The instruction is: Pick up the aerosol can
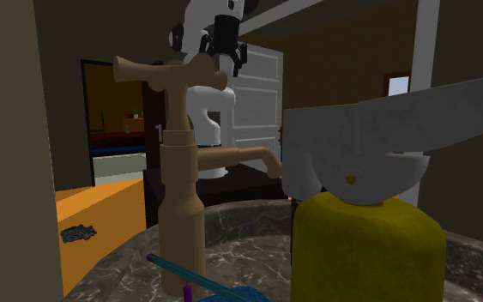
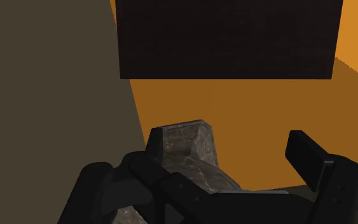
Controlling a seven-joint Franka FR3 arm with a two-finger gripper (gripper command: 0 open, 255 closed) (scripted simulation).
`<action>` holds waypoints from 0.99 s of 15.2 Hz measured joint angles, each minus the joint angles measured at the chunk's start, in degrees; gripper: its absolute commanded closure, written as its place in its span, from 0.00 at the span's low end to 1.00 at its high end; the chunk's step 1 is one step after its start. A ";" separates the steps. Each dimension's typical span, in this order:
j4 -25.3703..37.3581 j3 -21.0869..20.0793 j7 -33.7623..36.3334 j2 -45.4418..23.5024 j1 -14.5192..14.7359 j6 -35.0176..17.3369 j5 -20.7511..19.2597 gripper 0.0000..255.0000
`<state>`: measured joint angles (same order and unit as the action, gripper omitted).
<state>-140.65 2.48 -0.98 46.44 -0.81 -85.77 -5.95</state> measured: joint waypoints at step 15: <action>4.30 0.36 1.96 -24.24 0.53 -24.69 -0.70 0.00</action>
<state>-136.35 2.85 0.98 22.21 -0.28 -110.46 -6.64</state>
